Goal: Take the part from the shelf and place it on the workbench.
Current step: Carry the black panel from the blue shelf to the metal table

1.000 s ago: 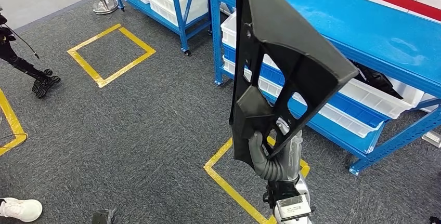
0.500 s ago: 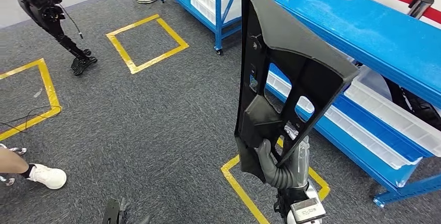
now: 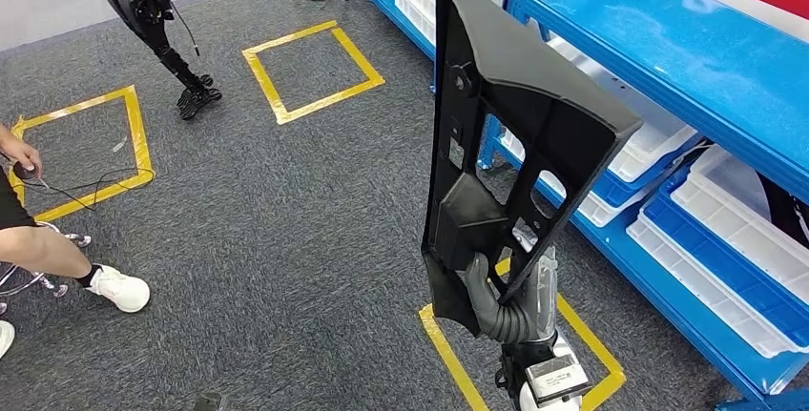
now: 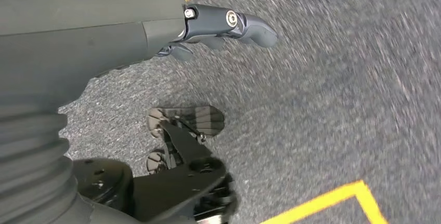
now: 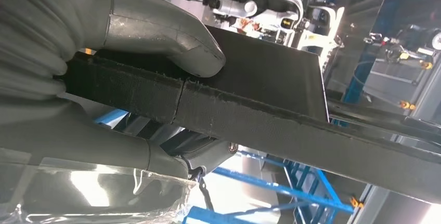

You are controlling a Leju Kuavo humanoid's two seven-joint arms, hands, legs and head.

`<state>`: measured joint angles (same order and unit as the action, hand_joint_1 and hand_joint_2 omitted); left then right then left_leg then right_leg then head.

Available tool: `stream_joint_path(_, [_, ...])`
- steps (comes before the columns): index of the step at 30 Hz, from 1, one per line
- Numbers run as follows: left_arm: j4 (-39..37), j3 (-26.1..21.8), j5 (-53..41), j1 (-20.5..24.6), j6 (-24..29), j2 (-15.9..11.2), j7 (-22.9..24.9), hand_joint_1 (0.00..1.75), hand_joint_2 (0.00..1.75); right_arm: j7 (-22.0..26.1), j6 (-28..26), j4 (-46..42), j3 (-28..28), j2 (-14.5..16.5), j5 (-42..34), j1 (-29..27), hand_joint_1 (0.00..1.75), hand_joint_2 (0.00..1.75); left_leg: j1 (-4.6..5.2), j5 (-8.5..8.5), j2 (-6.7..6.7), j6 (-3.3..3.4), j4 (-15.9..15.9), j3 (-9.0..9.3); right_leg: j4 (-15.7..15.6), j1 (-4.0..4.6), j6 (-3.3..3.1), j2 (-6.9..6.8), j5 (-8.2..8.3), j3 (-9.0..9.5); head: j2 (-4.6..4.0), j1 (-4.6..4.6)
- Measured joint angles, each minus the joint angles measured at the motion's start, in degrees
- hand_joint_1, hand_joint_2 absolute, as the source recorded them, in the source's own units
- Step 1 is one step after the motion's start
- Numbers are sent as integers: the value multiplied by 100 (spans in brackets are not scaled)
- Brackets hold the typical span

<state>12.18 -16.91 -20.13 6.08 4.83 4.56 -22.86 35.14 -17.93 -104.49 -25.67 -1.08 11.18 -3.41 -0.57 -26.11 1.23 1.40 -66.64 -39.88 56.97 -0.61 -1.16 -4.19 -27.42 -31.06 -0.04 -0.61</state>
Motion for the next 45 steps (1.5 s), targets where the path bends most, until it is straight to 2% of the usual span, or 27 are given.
stream_joint_path(2, [3, 0, -15, 9, 16, -46, -37, 0, 175, 14, -6, 19, 0, 25, -7, 4, 175, 175, 79, 196, 210, 105, 621, 345, -4, 38, 30, -105, -35, 32, 0, 7])
stream_joint_path(3, [5, 1, -22, 15, 26, -65, -51, 0, 175, 19, -10, 27, -1, 37, -9, 6, 175, 175, 117, 206, 266, 145, 744, 408, -8, 45, 53, -157, -50, 43, 0, 7])
stream_joint_path(5, [6, 2, -42, 13, 36, -94, -65, 0, 175, 23, -25, 37, -1, 63, -13, 16, 175, 175, 144, 210, 162, 196, 815, 430, -45, 54, 100, -257, -68, 79, 1, 1])
stream_joint_path(6, [6, 2, -55, 8, 39, -103, -66, 0, 175, 19, -34, 40, -1, 76, -16, 25, 175, 175, 131, 245, 92, 215, 889, 477, -40, 58, 118, -213, -84, 89, 1, 10])
stream_joint_path(8, [7, 2, -79, 27, 39, -110, -67, 0, 175, 12, -45, 39, -1, 86, -21, 49, 175, 175, 91, 333, -46, 262, 1045, 580, 232, 50, 114, 67, -231, -15, 1, 29])
stream_joint_path(10, [8, 2, -87, 67, 39, -108, -69, 0, 175, -2, -45, 51, -2, 77, -32, 55, 175, 175, 73, 367, -191, 284, 1095, 604, 938, 6, 79, 336, -517, -367, 0, 50])
stream_joint_path(12, [7, 2, -105, 78, 42, -108, -69, 0, 175, -18, -44, 74, -2, 64, -49, 50, 175, 175, 72, 365, -360, 278, 1093, 596, 1475, -37, 119, 389, -660, -689, 1, 63])
stream_joint_path(13, [7, 2, -115, 71, 46, -108, -70, 0, 175, -23, -43, 85, -2, 61, -55, 53, 175, 175, 68, 363, -445, 264, 1088, 594, 1448, -59, 178, 395, -598, -712, 2, 64])
stream_joint_path(14, [6, 2, -122, 65, 53, -108, -75, 0, 175, -23, -43, 92, -2, 58, -60, 56, 175, 175, 59, 358, -529, 243, 1075, 594, 1191, -85, 252, 413, -449, -616, 1, 66])
stream_joint_path(16, [7, 2, -127, 63, 67, -109, -97, 0, 175, -24, -43, 107, -3, 57, -62, 70, 175, 175, 49, 326, -683, 165, 1005, 570, 423, -139, 371, 565, -111, -281, 1, 76])
stream_joint_path(18, [7, 2, -131, 61, 78, -115, -117, 0, 175, -20, -43, 126, -4, 56, -62, 84, 175, 175, 56, 285, -786, 77, 920, 514, 44, -147, 337, 693, 30, -102, 1, 84])
stream_joint_path(20, [7, 2, -133, 44, 84, -124, -124, 0, 175, -17, -43, 137, -3, 62, -64, 98, 175, 175, 39, 280, -853, 22, 888, 465, 45, -124, 235, 649, 40, -91, 2, 78])
stream_joint_path(21, [6, 2, -133, 32, 85, -129, -125, 0, 175, -19, -42, 139, -2, 67, -64, 105, 175, 175, 22, 271, -831, 3, 865, 446, 43, -127, 202, 608, 47, -85, 1, 76])
stream_joint_path(23, [6, 2, -132, 25, 95, -134, -127, 0, 175, -16, -41, 141, -2, 79, -65, 118, 175, 175, 3, 116, -571, -43, 586, 318, 33, -127, 123, 507, 46, -55, 1, 50])
stream_joint_path(25, [6, 1, -127, 43, 111, -134, -130, 0, 175, -4, -41, 150, -2, 79, -87, 125, 175, 175, -4, -221, -246, -82, -110, -31, 31, -84, 54, 384, 21, -31, 0, 23])
stream_joint_path(27, [6, -2, -120, 50, 127, -135, -135, 0, 175, 17, -41, 175, -2, 71, -133, 133, 175, 175, -15, -435, -149, -87, -753, -390, 32, -35, 18, 253, -5, -17, 0, 22])
stream_joint_path(28, [6, -4, -119, 48, 145, -136, -146, 0, 175, 28, -43, 190, -2, 68, -154, 143, 175, 175, -14, -392, -137, -72, -806, -438, 32, -15, 2, 186, -19, -8, 0, 21])
stream_joint_path(29, [6, -5, -119, 47, 172, -139, -160, 0, 175, 41, -45, 204, -3, 67, -171, 159, 175, 175, -7, -253, -121, -42, -634, -365, 31, 4, -8, 125, -34, 6, 0, 21])
stream_joint_path(31, [8, -7, -124, 64, 227, -153, -189, 0, 175, 60, -49, 220, -4, 67, -195, 208, 175, 175, 52, 102, 57, 69, 138, 37, 26, 37, -14, 10, -68, 50, 1, 24])
stream_joint_path(33, [10, -7, -130, 101, 253, -169, -206, 0, 175, 69, -52, 225, -3, 64, -208, 251, 175, 175, 134, 243, 243, 165, 665, 322, 14, 69, 19, -87, -101, 80, 1, 27])
stream_joint_path(34, [10, -8, -132, 114, 261, -178, -213, 0, 175, 70, -54, 228, -3, 62, -210, 264, 175, 175, 165, 230, 266, 190, 735, 352, 4, 75, 41, -137, -113, 90, 1, 27])
stream_joint_path(36, [10, -9, -133, 116, 271, -190, -220, 0, 175, 71, -55, 236, -4, 63, -211, 282, 175, 175, 159, 259, 138, 233, 824, 387, -24, 92, 85, -217, -137, 110, 1, 22])
stream_joint_path(38, [11, -9, -133, 116, 273, -188, -224, 0, 175, 73, -56, 243, -5, 60, -210, 302, 175, 175, 121, 336, 5, 271, 992, 498, 124, 99, 106, -27, -219, 61, 1, 34])
stream_joint_path(40, [13, -9, -133, 143, 272, -176, -228, 0, 175, 78, -58, 255, -6, 40, -212, 315, 175, 175, 100, 385, -137, 290, 1081, 564, 736, 66, 95, 289, -456, -241, 1, 65])
stream_joint_path(42, [13, -9, -133, 160, 271, -171, -228, 0, 175, 80, -59, 277, -6, 15, -221, 308, 175, 175, 96, 387, -304, 292, 1083, 558, 1447, 17, 116, 397, -677, -663, 1, 86])
stream_joint_path(43, [13, -9, -134, 156, 272, -168, -231, 0, 175, 80, -60, 289, -6, 4, -228, 305, 175, 175, 93, 383, -388, 283, 1081, 558, 1574, -11, 163, 404, -674, -774, 1, 88])
stream_joint_path(45, [13, -9, -135, 144, 275, -163, -239, 0, 175, 78, -62, 300, -6, -4, -246, 318, 175, 175, 69, 366, -553, 237, 1053, 560, 1129, -77, 316, 437, -390, -640, 0, 93])
